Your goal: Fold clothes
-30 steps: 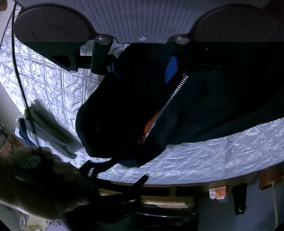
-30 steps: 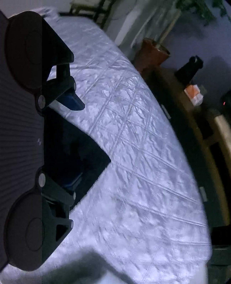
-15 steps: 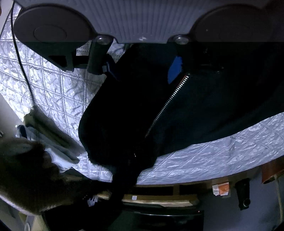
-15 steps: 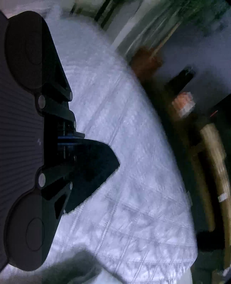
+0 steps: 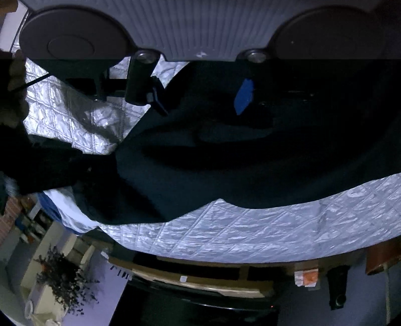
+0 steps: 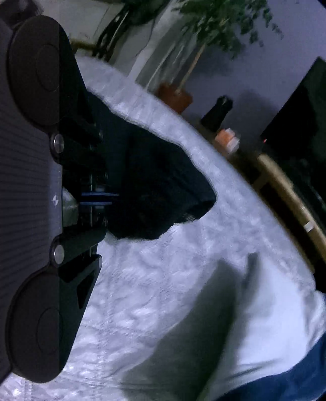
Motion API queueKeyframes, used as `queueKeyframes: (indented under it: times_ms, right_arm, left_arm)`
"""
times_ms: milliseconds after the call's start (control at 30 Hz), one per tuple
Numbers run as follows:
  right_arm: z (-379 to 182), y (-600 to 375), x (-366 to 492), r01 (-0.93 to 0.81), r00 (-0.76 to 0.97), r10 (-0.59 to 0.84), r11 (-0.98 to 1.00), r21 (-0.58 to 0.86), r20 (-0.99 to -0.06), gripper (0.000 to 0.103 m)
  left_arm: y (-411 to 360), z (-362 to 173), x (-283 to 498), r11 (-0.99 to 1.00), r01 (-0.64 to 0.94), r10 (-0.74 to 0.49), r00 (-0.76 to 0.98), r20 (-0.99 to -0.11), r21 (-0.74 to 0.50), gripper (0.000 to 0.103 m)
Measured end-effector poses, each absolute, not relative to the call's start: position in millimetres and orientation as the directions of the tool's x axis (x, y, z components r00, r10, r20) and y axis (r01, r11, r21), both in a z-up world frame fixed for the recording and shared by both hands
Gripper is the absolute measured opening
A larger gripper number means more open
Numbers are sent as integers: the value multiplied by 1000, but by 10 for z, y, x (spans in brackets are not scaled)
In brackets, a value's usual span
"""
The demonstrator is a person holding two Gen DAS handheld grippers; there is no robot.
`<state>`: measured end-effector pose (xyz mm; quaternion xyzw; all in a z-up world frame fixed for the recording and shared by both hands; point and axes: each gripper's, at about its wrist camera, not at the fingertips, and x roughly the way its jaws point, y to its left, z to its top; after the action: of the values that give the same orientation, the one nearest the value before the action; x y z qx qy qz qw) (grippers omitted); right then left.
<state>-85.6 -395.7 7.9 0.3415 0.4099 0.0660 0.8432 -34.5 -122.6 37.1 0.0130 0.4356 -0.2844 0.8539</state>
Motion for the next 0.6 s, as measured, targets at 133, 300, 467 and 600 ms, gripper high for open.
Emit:
queueKeyframes:
  times_ms: [133,300,467,600]
  right_arm:
    - [-54,-3908,-798,204,643,403,730,653,-651,2]
    - [-67,-3881,-804,186,649,406,735,652,-643,2]
    - [-5,-3782,-763,137,636,383,798,587,-670,3]
    - [-58,-3881,-799,126,646,420,766,631,-638,2]
  left_arm:
    - [-1036,487,-427,844,483,-474,473,-743,-232,51]
    - [-1065,597,-724,848,523,-428,578,-695,-87,61]
    - [-1020,601,-1009,852,520,-322,610,-724,59,63]
    - [-888,527,-1298,825,515,-205,654,-729,230,69]
